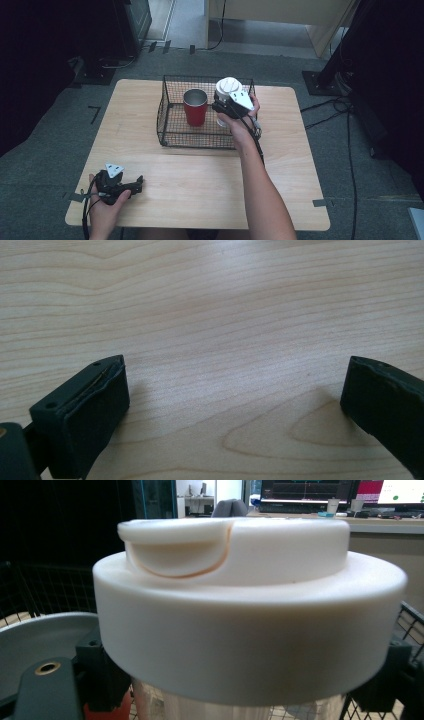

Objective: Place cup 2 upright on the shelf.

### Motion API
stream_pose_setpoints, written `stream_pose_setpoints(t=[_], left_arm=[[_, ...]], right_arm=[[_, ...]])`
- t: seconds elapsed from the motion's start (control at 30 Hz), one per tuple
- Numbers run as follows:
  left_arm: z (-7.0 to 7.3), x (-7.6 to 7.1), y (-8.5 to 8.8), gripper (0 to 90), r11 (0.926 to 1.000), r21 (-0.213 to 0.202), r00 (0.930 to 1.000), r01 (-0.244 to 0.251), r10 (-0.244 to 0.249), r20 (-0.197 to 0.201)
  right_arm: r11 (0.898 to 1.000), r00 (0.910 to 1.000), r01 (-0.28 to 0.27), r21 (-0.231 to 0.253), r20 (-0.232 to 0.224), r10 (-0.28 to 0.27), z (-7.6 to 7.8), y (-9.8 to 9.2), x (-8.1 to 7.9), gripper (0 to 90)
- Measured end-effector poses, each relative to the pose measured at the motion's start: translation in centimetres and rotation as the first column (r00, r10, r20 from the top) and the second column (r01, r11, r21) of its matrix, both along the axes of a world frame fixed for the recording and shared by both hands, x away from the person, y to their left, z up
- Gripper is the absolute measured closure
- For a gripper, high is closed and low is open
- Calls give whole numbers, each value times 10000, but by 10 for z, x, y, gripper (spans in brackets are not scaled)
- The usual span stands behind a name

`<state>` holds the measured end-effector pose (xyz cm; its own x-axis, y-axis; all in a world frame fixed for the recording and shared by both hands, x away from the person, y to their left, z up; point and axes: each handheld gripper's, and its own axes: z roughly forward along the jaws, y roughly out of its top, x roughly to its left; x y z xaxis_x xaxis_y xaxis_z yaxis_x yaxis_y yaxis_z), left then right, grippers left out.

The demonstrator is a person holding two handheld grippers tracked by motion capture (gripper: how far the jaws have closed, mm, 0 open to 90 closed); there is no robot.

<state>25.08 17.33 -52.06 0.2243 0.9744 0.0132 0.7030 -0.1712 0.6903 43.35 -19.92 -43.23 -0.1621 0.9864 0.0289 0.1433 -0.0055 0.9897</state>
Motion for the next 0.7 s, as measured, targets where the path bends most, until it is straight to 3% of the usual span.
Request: stream_pose_setpoints(t=[0.13,0.27,0.43,0.7], left_arm=[[0,0,0,1,10000,3,10000,10,-10,-7],[0,0,0,1,10000,-1,10000,12,-12,-3],[0,0,0,0,10000,0,10000,14,-14,-3],[0,0,0,1,10000,0,10000,21,-21,0]], right_arm=[[9998,9996,27,193,-278,-22,-4,3,1,156],[10000,9988,-63,-54,-482,60,-9,6,2,156],[10000,9972,-44,14,-745,45,-14,8,2,156],[9998,9944,19,203,-1060,2,-13,7,3,154]])
